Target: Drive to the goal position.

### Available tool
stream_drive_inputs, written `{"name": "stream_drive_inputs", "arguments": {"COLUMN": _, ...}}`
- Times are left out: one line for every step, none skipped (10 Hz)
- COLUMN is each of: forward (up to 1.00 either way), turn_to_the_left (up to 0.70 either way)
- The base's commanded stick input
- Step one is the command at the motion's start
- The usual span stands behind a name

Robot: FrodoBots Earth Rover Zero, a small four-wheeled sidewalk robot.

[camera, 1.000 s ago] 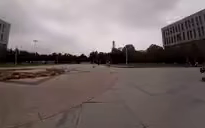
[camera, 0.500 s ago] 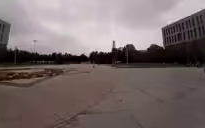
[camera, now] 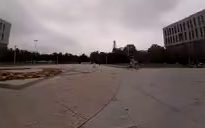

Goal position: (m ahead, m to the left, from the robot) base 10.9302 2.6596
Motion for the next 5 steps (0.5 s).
{"name": "stream_drive_inputs", "arguments": {"forward": 0.70, "turn_to_the_left": 0.00}}
{"name": "stream_drive_inputs", "arguments": {"forward": 0.70, "turn_to_the_left": 0.00}}
{"name": "stream_drive_inputs", "arguments": {"forward": 0.70, "turn_to_the_left": 0.00}}
{"name": "stream_drive_inputs", "arguments": {"forward": 0.70, "turn_to_the_left": 0.00}}
{"name": "stream_drive_inputs", "arguments": {"forward": 0.70, "turn_to_the_left": 0.00}}
